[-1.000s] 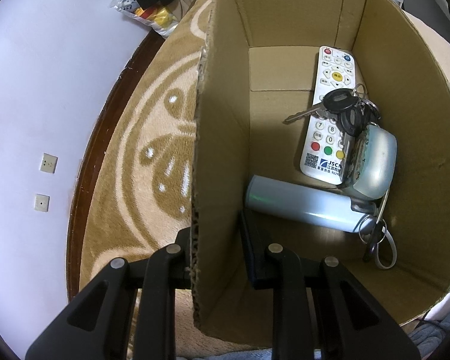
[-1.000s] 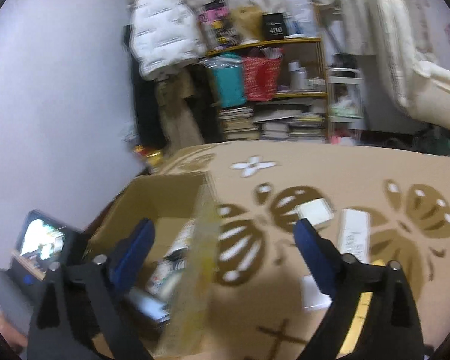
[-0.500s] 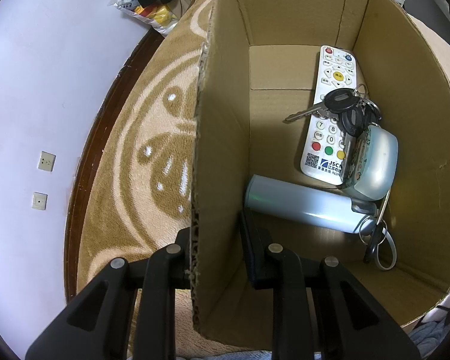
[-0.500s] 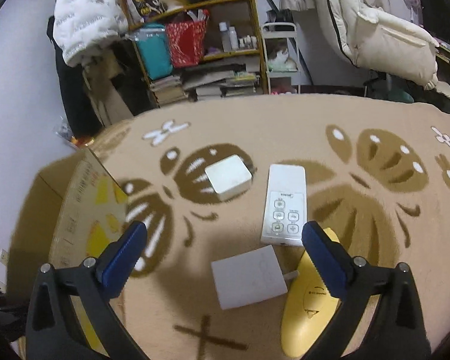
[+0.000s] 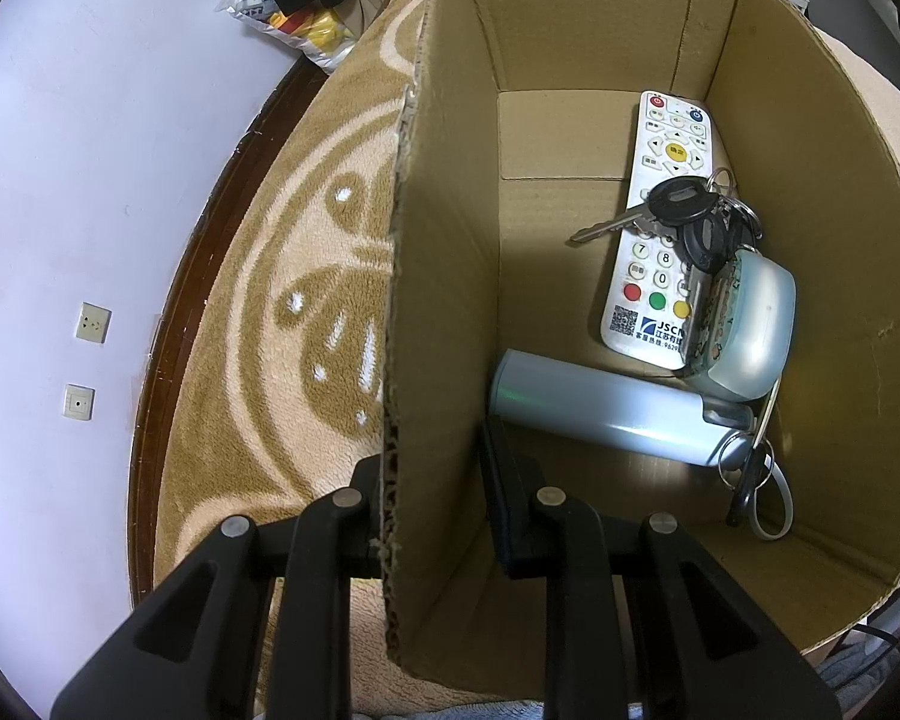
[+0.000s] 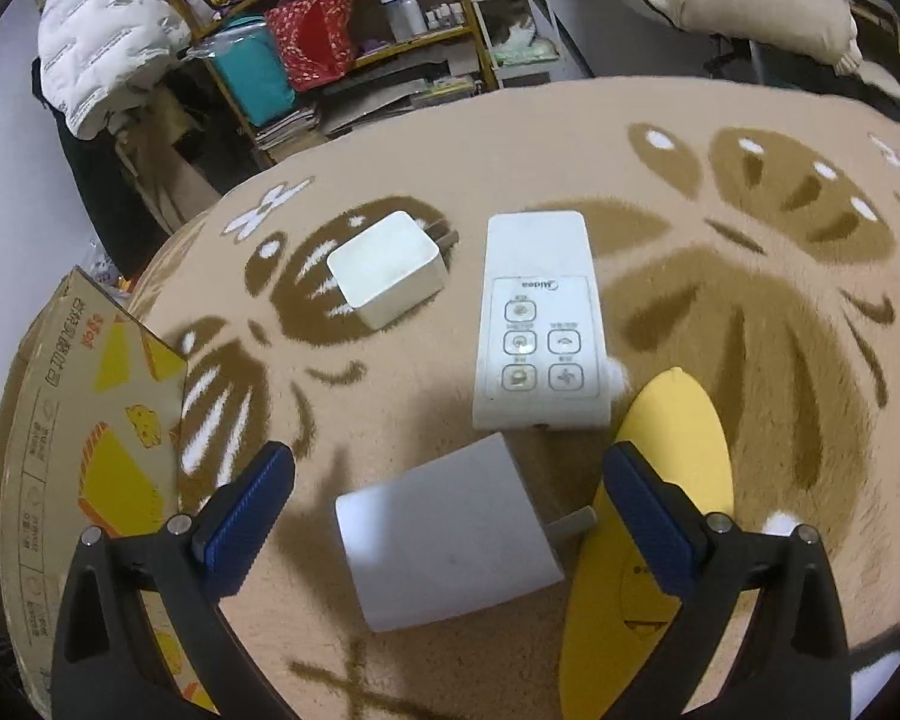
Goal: Organize rigid objects
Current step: 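Move the right gripper to the white charger block and grasp it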
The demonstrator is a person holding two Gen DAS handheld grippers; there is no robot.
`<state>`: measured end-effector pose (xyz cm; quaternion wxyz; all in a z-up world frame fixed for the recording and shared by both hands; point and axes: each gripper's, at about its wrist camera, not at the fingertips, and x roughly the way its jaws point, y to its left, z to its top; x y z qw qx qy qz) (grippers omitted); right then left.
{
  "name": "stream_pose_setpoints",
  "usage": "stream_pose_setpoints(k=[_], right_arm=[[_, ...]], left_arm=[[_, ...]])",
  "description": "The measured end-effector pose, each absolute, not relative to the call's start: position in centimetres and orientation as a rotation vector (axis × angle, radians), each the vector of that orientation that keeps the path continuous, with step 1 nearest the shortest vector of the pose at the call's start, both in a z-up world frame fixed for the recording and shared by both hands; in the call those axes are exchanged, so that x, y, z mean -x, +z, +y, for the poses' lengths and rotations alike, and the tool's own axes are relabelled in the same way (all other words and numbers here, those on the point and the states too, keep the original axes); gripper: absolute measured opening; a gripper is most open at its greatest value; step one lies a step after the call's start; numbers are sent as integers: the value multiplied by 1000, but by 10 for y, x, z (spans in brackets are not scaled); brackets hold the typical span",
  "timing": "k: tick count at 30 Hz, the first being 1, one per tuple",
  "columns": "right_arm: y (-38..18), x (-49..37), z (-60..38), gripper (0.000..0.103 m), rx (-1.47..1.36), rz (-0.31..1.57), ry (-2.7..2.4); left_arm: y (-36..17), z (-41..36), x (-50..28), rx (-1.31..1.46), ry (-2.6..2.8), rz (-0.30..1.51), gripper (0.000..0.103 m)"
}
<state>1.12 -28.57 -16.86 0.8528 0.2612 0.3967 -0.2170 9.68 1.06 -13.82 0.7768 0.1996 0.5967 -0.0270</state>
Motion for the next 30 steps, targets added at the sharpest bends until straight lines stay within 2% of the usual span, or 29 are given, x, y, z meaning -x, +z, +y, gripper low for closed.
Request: stream_pose_setpoints(k=[3, 7, 14, 19, 20, 30], right_arm=[[-170, -16, -280, 102, -516, 855, -444], [-173, -22, -272, 88, -447, 920, -466], [-167, -21, -268, 87, -410, 948, -479], [-143, -20, -253, 85, -351, 881, -447], [-135, -19, -248, 69, -335, 853, -422], [-121, -18, -242, 66, -378, 804, -357]], left_arm=[[-138, 11, -97, -433, -58, 1290, 22], [-140, 11, -97, -434, -59, 1291, 22], [-141, 10, -97, -433, -59, 1291, 22], [-141, 11, -97, -434, -60, 1291, 22], [-141, 11, -97, -433, -60, 1291, 22], [-140, 10, -97, -433, -60, 1292, 22]])
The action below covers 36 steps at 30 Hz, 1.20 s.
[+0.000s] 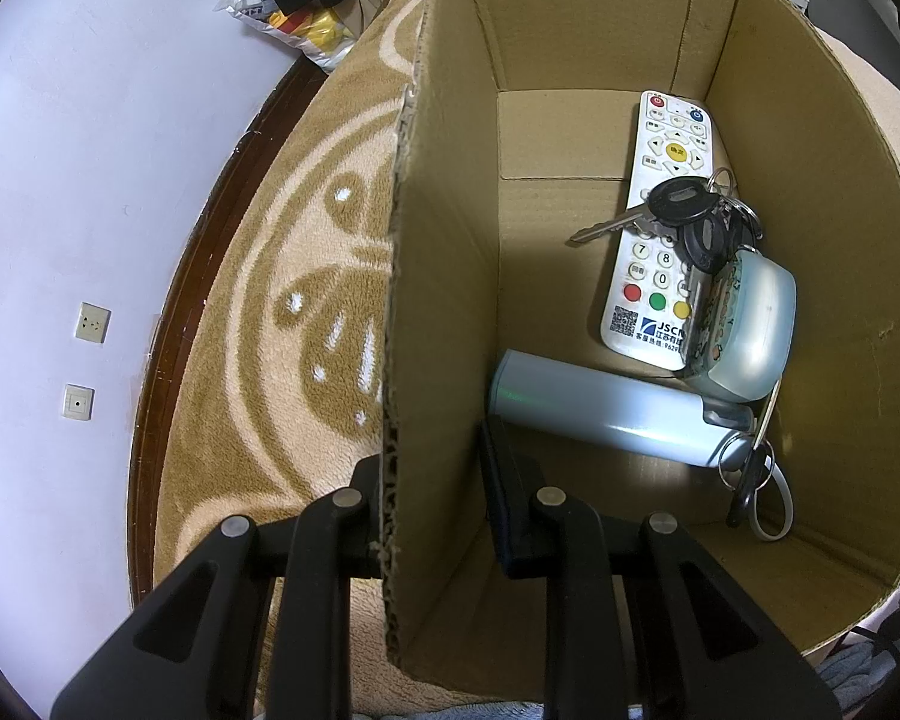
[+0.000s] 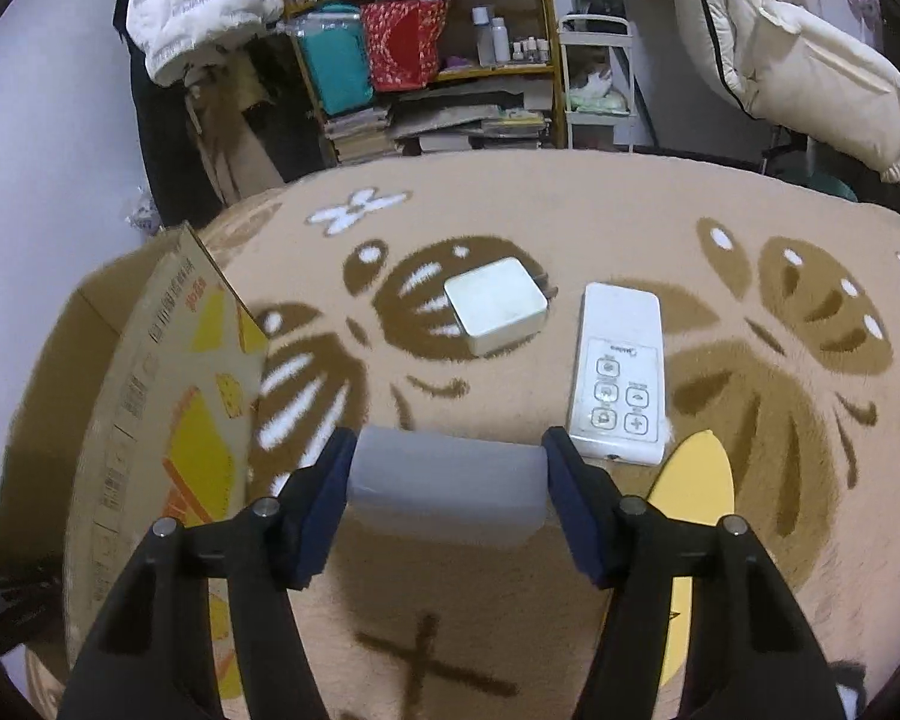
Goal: Organize rigid objects
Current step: 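Move the right gripper to the white charger block and grasp it, then carry the white charger into the box and open the right gripper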
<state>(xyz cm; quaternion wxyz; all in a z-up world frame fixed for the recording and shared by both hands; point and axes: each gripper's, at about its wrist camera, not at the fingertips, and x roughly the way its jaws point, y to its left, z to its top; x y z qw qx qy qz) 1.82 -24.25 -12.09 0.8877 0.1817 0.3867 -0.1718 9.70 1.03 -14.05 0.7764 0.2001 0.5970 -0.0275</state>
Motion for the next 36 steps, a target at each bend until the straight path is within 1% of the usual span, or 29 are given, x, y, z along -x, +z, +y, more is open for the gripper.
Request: stream_pose_setpoints(k=[5, 17, 25, 36], right_arm=[[-91, -15, -228, 66, -356, 692, -304], [-32, -14, -165, 66, -220, 498, -101], [-30, -19, -133, 66, -168, 493, -14], [-46, -21, -121, 66, -182, 536, 48]], left_arm=[[-141, 11, -97, -434, -60, 1291, 22], [-142, 10, -96, -433, -62, 1293, 22], [-143, 9, -96, -431, -62, 1294, 22], [-142, 8, -95, -433, -65, 1293, 22]])
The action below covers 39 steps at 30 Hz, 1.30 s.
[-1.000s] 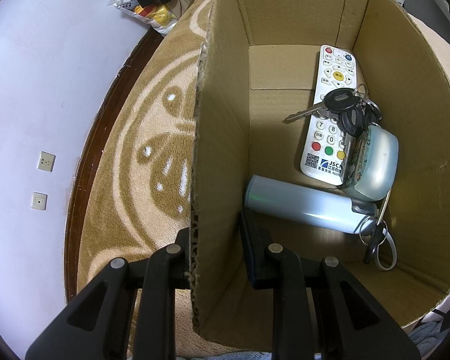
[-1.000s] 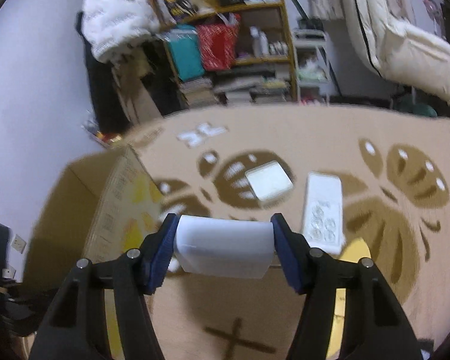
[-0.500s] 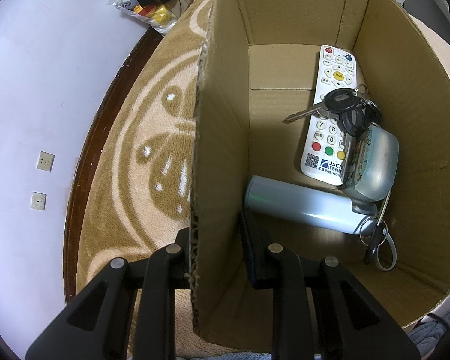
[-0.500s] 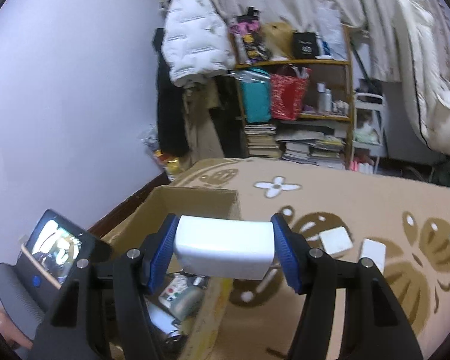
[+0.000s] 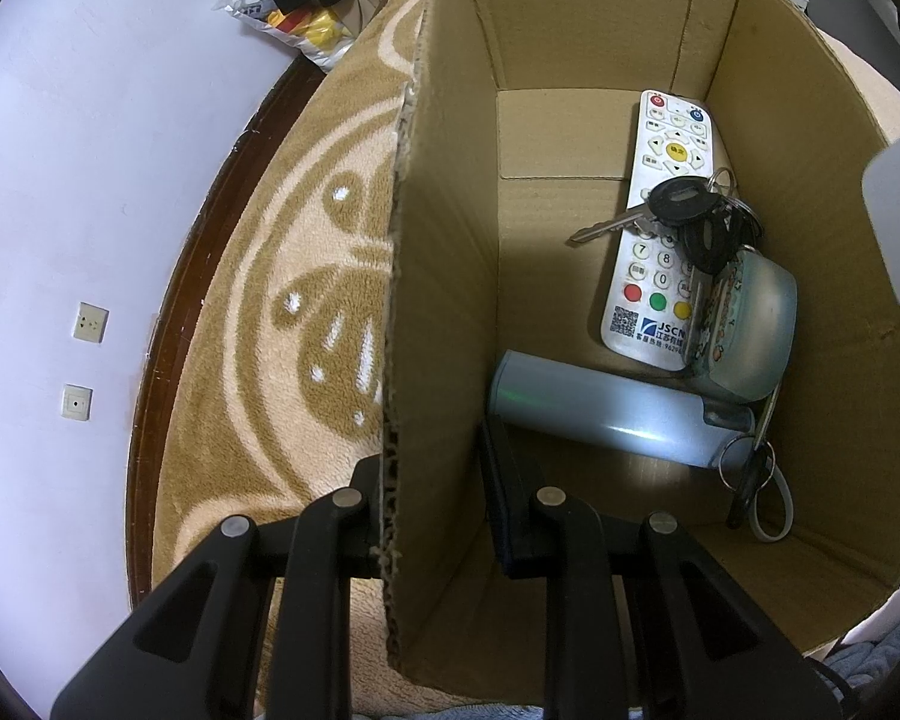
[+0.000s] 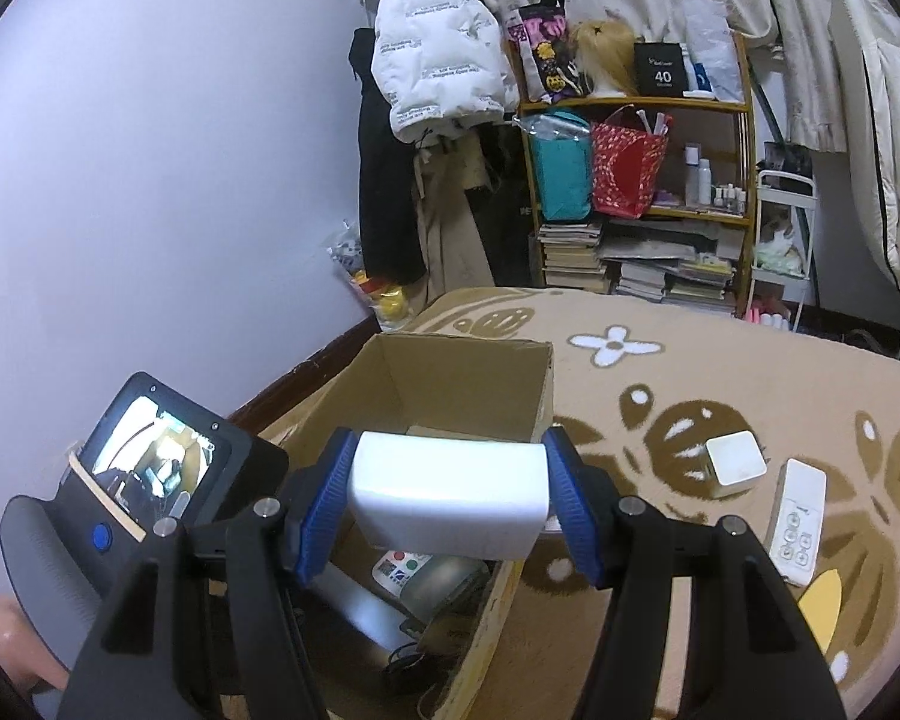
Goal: Organize rigid objects
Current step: 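Carry the white charger into the box and open the right gripper, then move the right gripper back over the rug toward the yellow oval object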
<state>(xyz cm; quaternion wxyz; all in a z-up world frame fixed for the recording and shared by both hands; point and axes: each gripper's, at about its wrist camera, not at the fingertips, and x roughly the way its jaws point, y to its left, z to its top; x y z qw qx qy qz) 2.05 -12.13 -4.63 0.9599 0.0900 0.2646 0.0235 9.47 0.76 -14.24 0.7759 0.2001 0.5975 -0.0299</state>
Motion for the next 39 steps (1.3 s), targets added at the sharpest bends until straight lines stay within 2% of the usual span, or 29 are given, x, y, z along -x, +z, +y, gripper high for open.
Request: stream_pose_setpoints(k=[13, 15, 27, 31, 33, 37, 39], right_arm=[[-47, -20, -126, 66, -230, 533, 92], [-46, -20, -129, 55, -272, 518, 124], [-52, -21, -135, 56, -227, 556, 36], [-57, -20, -145, 66, -221, 580, -27], [-59, -19, -154, 76, -237, 592, -66], [-61, -13, -174, 87, -245, 606, -181], [-60, -7, -185, 102, -256, 602, -232]], left_arm=[[-142, 6, -93, -432, -66, 1293, 22], [-142, 7, -93, -432, -69, 1293, 22], [-141, 5, -93, -438, -68, 1298, 22], [-140, 5, -94, -443, -66, 1296, 22], [-140, 5, -94, -445, -65, 1296, 22], [-140, 5, -94, -444, -66, 1296, 22], [-140, 5, -94, -444, -66, 1296, 22]])
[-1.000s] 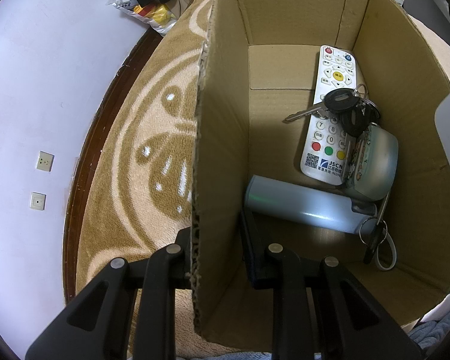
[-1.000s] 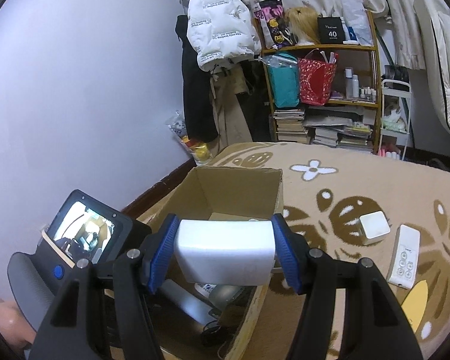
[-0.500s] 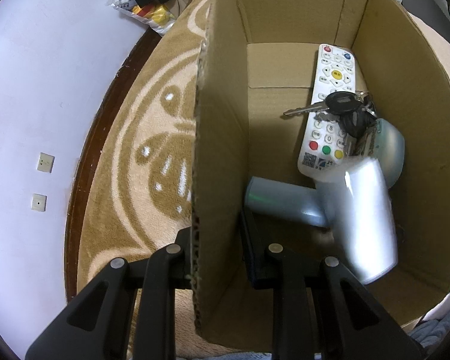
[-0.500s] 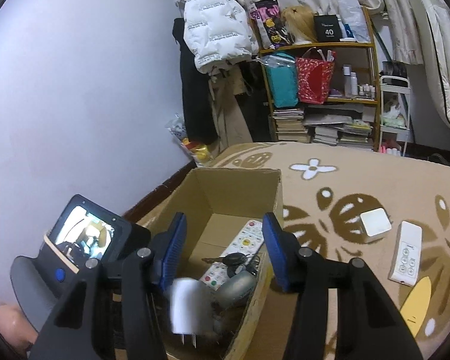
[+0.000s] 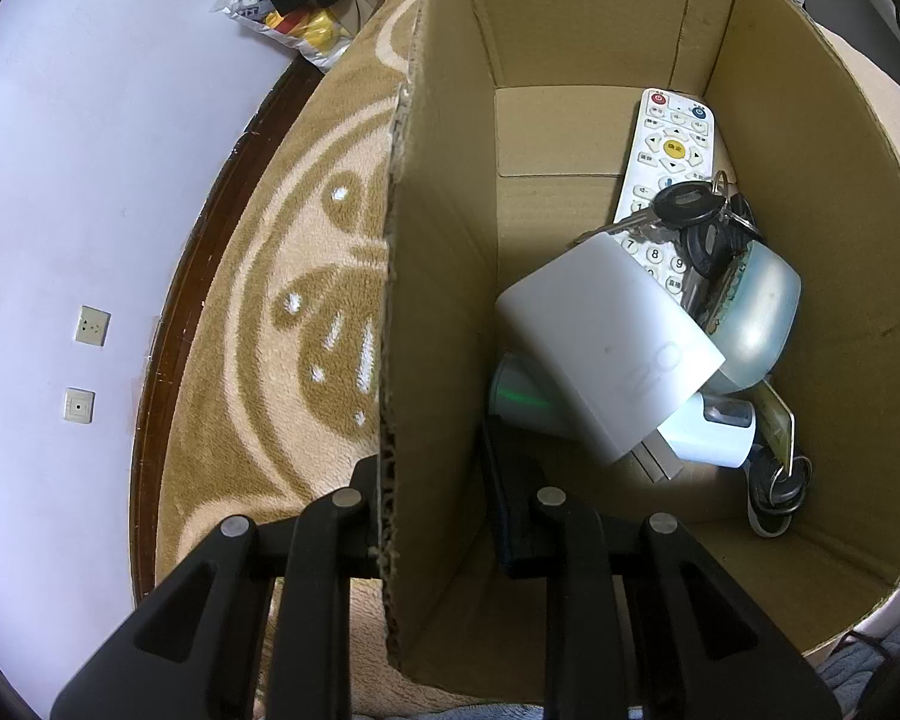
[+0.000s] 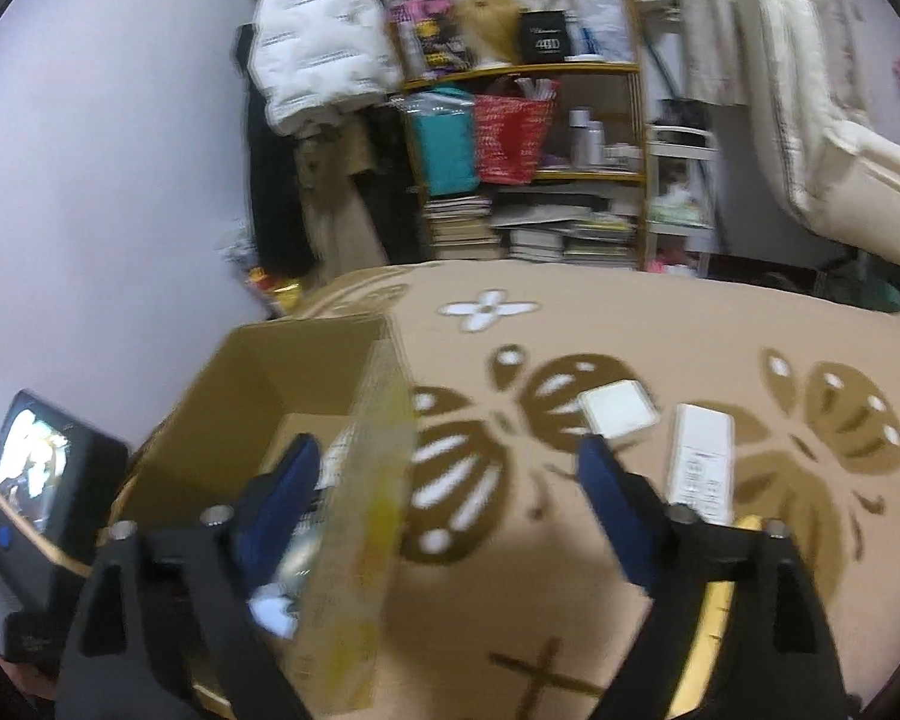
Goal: Organize rigid objects
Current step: 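Move the right gripper back over the rug toward the yellow oval object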
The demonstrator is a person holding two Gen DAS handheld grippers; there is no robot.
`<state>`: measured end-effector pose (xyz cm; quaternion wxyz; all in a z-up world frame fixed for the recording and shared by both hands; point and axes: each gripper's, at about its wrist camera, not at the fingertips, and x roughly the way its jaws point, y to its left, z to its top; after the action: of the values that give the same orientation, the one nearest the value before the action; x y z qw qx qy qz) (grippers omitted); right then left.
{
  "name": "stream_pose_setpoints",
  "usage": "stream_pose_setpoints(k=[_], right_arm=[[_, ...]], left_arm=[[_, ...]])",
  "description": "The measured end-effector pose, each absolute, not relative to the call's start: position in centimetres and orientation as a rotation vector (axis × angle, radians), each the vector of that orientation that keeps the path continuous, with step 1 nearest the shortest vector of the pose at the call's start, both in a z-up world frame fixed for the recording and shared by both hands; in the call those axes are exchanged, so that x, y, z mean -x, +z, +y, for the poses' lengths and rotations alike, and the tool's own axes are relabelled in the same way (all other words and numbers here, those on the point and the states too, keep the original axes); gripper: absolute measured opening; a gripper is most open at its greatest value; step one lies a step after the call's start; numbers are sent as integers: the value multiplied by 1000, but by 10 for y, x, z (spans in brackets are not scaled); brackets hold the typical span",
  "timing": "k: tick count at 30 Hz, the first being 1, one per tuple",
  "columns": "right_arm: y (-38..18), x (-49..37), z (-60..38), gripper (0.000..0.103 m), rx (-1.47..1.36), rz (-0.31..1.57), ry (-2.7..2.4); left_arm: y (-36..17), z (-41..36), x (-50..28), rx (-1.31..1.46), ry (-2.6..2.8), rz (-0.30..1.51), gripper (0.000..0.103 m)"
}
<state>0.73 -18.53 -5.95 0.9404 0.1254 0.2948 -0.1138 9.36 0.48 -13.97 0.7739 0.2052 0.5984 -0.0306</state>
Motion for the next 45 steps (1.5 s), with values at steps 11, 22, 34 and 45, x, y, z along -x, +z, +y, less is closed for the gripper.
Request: stream_pose_setpoints(k=[11, 22, 34, 45], right_arm=[[-72, 13, -240, 103, -352, 654, -433], [-102, 18, -266, 103, -379, 786, -487], [-145, 34, -299, 103, -553, 947, -587], [-170, 47, -316, 103, -684, 1029, -657]], left_arm=[[-140, 6, -94, -447, -67, 1295, 22], [-139, 6, -94, -447, -67, 1295, 22], [-139, 7, -94, -447, -67, 1295, 22], [-139, 7, -94, -449, -66, 1295, 23]])
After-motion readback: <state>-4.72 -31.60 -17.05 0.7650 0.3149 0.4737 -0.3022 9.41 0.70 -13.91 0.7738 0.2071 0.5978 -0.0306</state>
